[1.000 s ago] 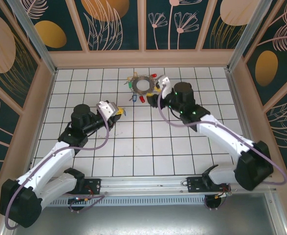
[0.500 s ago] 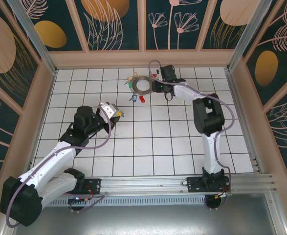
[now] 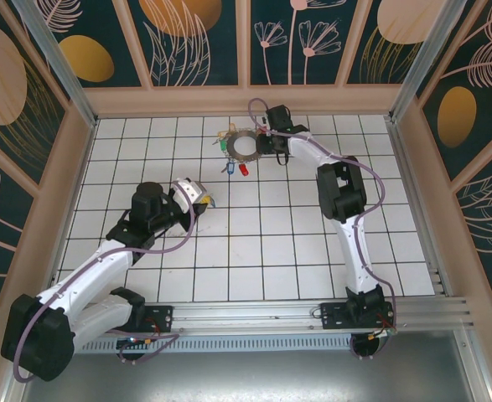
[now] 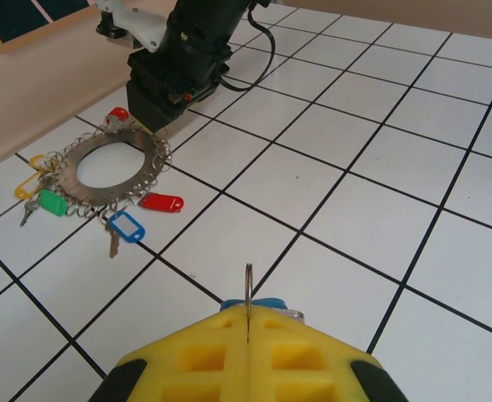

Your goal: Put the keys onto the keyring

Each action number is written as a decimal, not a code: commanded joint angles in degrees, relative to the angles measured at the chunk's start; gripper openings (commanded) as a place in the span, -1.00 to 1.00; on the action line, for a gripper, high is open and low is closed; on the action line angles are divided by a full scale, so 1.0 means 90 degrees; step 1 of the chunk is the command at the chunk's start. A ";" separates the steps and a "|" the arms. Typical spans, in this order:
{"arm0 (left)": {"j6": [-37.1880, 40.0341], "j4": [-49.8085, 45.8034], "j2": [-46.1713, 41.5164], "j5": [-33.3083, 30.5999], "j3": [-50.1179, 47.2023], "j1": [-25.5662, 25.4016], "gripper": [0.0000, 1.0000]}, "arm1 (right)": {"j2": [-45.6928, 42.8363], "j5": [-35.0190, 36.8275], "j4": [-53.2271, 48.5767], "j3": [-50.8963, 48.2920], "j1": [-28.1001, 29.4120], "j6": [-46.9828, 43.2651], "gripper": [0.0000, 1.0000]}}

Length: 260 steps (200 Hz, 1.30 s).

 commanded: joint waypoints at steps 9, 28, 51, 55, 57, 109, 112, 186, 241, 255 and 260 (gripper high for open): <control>-0.0023 0.0054 0.0014 0.0167 -0.0051 -0.0016 -1.00 | 0.0348 -0.0211 -0.0270 0.0302 0.0018 0.0007 -0.20; -0.0023 0.0049 0.0006 0.0183 -0.0070 -0.0016 -1.00 | 0.0522 -0.0094 -0.0354 0.0463 0.0018 0.0037 -0.19; -0.0022 0.0052 0.0013 0.0184 -0.0062 -0.0012 -1.00 | 0.0756 0.0122 -0.0483 0.0730 0.0018 0.0044 -0.21; -0.0027 0.0057 0.0022 0.0188 -0.0055 -0.0015 -1.00 | 0.0796 0.0161 -0.0495 0.0769 0.0019 0.0049 -0.23; -0.0023 0.0057 0.0023 0.0190 -0.0052 -0.0013 -1.00 | 0.0810 0.0170 -0.0503 0.0784 0.0013 0.0047 -0.24; -0.0039 0.0028 0.0033 0.0191 -0.0036 -0.0015 -1.00 | 0.0838 0.0113 -0.0581 0.0998 0.0118 -0.0234 -0.79; -0.0031 0.0027 0.0026 0.0185 -0.0039 -0.0016 -1.00 | 0.0819 0.0129 -0.0587 0.0996 0.0128 -0.0265 -0.81; 0.0060 -0.0021 -0.0088 0.0169 -0.0101 -0.0015 -1.00 | -0.1495 -0.0121 0.0346 -0.2553 0.0408 -0.0278 -0.93; 0.0115 0.0076 0.0167 0.0483 -0.0112 -0.0016 -1.00 | -0.3261 -0.0446 0.1098 -0.5010 0.0496 -0.0308 -0.59; 0.0156 0.0095 0.0209 0.0625 -0.0118 -0.0008 -1.00 | -0.3519 -0.0532 0.1160 -0.5290 0.0479 -0.0620 -0.46; 0.0173 0.0108 0.0201 0.0666 -0.0129 -0.0010 -1.00 | -0.3617 -0.0584 0.1141 -0.5366 0.0478 -0.0763 -0.42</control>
